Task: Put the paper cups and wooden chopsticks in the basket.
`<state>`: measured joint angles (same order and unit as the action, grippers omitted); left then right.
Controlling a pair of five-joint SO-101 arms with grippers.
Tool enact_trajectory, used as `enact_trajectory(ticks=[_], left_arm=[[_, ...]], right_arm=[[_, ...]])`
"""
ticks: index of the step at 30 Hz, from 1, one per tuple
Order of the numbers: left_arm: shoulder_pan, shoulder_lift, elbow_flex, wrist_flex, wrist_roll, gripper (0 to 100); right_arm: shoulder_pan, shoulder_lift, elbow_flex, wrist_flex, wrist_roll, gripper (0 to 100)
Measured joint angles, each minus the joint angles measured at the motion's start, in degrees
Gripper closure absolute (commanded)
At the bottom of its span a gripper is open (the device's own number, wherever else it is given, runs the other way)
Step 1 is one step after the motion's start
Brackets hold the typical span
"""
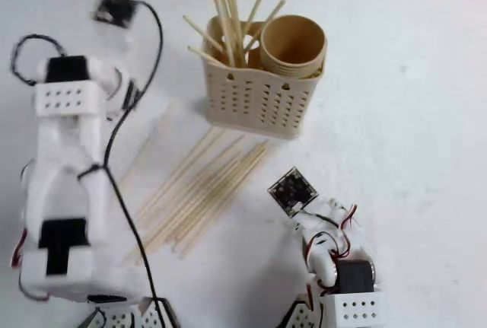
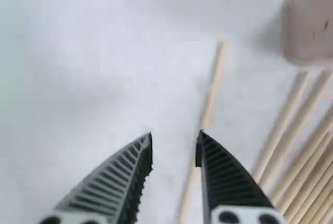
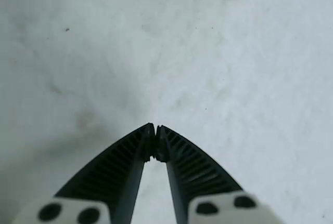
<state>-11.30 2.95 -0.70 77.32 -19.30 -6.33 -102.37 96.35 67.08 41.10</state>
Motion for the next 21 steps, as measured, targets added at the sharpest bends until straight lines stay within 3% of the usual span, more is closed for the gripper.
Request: enact_trajectory(ticks=[4,13,18,21], left_arm=[[0.0,9.6,0.7,-0.8,-3.8,82],[0.7,28.2,-2.5,-4.0,-4.7,83],[1.4,33.1,-8.7,-0.4,-4.7,98],[2.4,35.0,-11.3,2.2,-4.7,98]], right_arm=[[0.0,0.0,0.0,0.0,0.0,98.0],[0.0,0.0,0.0,0.0,0.0,98.0],[0.0,0.0,0.0,0.0,0.0,98.0],[0.0,0.0,0.0,0.0,0.0,98.0]])
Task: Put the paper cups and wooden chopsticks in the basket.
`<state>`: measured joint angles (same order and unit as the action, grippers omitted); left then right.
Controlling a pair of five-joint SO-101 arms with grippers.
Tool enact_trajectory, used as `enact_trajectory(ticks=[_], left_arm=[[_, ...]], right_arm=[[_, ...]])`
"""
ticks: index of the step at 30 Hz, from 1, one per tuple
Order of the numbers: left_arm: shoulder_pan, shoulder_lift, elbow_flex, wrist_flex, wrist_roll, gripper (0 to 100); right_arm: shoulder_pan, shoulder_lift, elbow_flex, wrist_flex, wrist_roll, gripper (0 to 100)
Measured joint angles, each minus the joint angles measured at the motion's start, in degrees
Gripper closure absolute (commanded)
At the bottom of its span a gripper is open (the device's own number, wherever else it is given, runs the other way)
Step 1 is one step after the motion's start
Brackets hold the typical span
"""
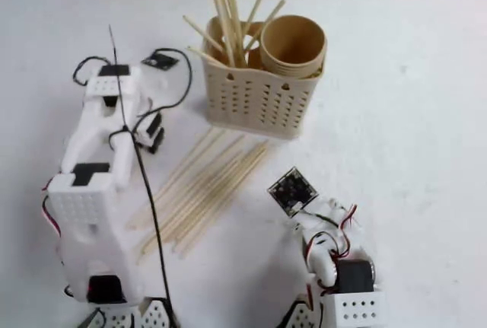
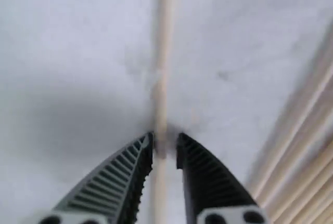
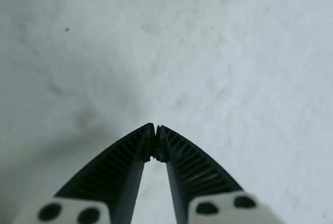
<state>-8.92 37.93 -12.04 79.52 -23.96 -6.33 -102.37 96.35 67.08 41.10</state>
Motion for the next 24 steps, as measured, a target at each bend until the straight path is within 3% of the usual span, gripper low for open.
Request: enact_trajectory(ticks=[12,18,24], left_arm=[[-0.5,0.6,-8.9,8.3,0.9,98],[-0.2,-14.0,-15.9,16.4,4.2,98],[4.7,-33.9,-16.7,17.7,9.6,98]], right_arm=[[0.0,0.0,0.0,0.0,0.0,98.0],[0.1,0.0,0.0,0.0,0.0,98.0],[0.0,0.0,0.0,0.0,0.0,98.0]])
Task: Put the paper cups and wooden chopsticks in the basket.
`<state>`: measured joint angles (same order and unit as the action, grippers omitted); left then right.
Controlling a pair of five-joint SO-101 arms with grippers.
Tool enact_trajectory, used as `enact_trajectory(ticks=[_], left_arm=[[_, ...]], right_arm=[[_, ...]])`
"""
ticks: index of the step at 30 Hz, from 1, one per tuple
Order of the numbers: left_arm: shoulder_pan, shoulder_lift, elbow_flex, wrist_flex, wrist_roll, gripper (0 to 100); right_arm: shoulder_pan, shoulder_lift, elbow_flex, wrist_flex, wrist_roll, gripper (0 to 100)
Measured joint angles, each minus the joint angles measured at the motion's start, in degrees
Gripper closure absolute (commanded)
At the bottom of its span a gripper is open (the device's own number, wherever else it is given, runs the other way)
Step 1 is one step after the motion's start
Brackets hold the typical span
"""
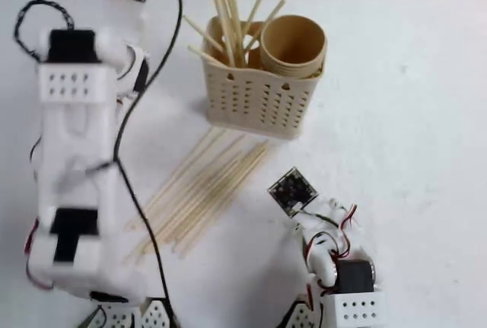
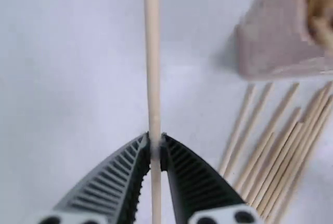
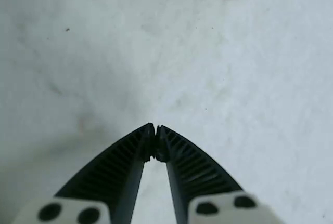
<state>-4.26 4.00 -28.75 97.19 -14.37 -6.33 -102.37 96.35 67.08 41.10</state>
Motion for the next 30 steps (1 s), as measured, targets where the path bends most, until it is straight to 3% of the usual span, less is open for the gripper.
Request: enact_trajectory(ticks=[8,12,17,21,26,30], left_arm=[[15.3,-21.2,5.2,-3.2,7.9,98],[19.5,-26.3,17.1,-16.8,9.2,98],[20.0,-27.4,30.9,-44.0,9.6,98],[20.3,-27.4,33.2,-62.9,9.6,98],[21.5,-26.6,31.4,-71.9,9.6,98],[21.4,-20.2,27.1,-73.8,9.6,98]], right_arm=[[0.0,0.0,0.0,0.0,0.0,98.0],[0.0,0.0,0.0,0.0,0.0,98.0],[0.0,0.0,0.0,0.0,0.0,98.0],[0.0,0.0,0.0,0.0,0.0,97.8],[0.1,0.0,0.0,0.0,0.0,97.8],[0.1,0.0,0.0,0.0,0.0,97.9]])
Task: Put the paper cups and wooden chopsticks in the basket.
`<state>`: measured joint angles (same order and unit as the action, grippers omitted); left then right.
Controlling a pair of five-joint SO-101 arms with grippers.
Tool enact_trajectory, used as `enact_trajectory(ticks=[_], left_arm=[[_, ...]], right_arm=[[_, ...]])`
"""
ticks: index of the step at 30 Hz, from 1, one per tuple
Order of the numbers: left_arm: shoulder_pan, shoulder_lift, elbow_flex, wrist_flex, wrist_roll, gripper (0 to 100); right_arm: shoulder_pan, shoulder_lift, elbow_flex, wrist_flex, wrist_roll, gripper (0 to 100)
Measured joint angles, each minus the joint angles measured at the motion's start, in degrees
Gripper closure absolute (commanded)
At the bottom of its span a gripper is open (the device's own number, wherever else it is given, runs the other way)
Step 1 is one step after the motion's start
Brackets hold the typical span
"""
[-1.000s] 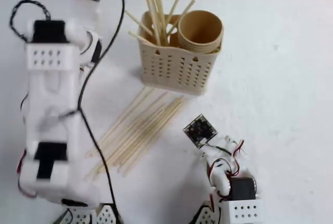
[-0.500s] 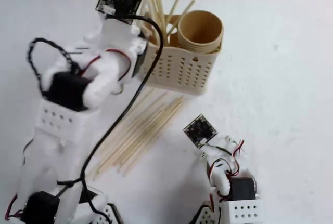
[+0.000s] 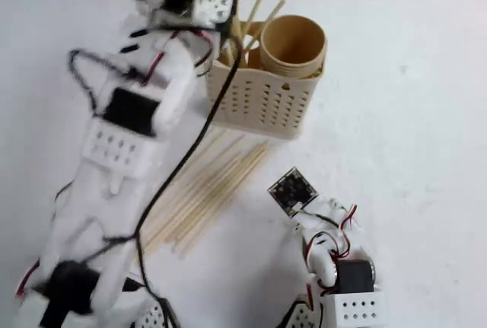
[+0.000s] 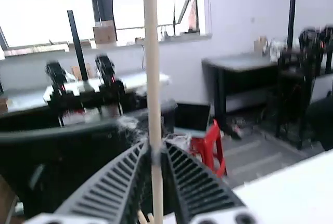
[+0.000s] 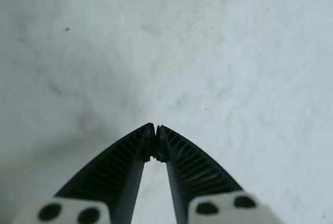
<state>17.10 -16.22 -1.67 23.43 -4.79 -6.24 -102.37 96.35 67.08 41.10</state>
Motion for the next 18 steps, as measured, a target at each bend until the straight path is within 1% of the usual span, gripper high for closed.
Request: enact_trajectory(ticks=[6,14,16,18], left_arm=[[0.2,10.5,-0.6,0.3,0.0,98],[0.1,11.2,-0.6,8.1,0.0,97],[0.2,11.2,-0.6,8.5,0.9,95],[-0.2,11.2,-0.6,8.5,3.3,91]], right_arm=[[0.0,0.0,0.0,0.0,0.0,97.9],[0.0,0.0,0.0,0.0,0.0,97.9],[0.0,0.0,0.0,0.0,0.0,97.9],[0.0,0.0,0.0,0.0,0.0,97.9]])
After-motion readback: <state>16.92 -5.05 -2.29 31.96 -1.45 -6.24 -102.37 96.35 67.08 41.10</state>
